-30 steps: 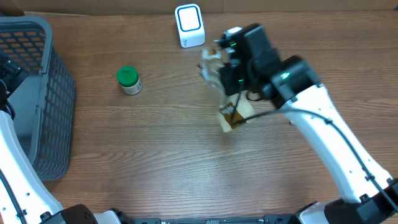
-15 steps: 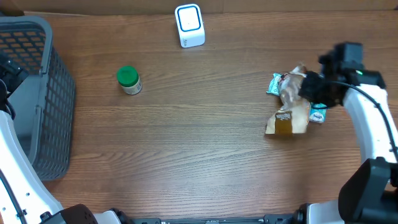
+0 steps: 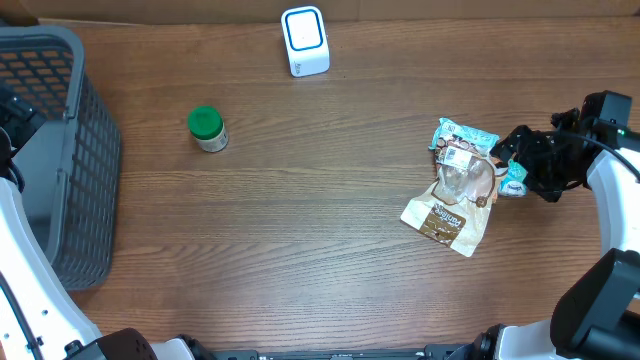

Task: Scan the item barcode
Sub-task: 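Carry the mushroom bag right and set it on the packets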

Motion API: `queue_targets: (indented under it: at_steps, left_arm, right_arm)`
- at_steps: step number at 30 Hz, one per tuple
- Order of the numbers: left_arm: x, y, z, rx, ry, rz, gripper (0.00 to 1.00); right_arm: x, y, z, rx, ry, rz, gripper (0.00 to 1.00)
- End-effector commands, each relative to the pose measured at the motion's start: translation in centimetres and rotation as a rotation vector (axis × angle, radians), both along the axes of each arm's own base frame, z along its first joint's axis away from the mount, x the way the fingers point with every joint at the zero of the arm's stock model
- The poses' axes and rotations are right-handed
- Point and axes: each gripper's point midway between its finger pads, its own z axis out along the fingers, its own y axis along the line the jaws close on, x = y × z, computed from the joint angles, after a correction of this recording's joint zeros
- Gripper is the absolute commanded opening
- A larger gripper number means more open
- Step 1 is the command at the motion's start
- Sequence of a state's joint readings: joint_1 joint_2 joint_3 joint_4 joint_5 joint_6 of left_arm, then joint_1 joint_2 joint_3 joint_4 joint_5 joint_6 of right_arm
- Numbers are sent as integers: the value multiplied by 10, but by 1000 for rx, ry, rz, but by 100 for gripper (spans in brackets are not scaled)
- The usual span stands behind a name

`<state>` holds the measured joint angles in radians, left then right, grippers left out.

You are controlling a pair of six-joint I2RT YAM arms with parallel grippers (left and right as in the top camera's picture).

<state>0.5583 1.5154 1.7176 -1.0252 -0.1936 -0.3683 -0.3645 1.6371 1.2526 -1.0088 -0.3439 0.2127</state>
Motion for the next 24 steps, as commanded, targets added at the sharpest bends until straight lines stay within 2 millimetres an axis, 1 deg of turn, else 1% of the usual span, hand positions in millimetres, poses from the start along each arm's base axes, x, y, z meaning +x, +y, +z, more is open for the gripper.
queue_targets:
  at_steps: [1,3,5,8,10,11,15,18,20,24]
  left_arm:
    - [1,2,6,-4,-25,17,100]
    - [1,2,6,-4,-25,17,100]
    - [1,2,6,-4,-25,17,100]
    - [1,2,6,-4,-25,17,100]
    - [1,2,6,-4,-25,17,100]
    - [1,2,6,-4,-26,17,100]
    - [1,2,6,-4,-25,17,100]
    - [1,2,6,-4,-25,17,100]
    - [1,2,6,-4,-26,17,100]
    - [1,2,6,-4,-25,17,100]
  right_arm:
    - [17,15,42,17,-98,46,93]
    - [18,33,52,42,-117,93,96]
    - [19,61,57,68,-133,166,100]
    - [18,96,54,73,-130,263,100]
    - [15,113,50,62,-119,313,100]
    - [13,118,47,44,-109,330,100]
    - [9,120,37,-46,-67,336,100]
    - [10,115,32,-76,-50,281,100]
    - [13,115,31,-81,-63,278,100]
    - [18,104,29,-143,-68,256,100]
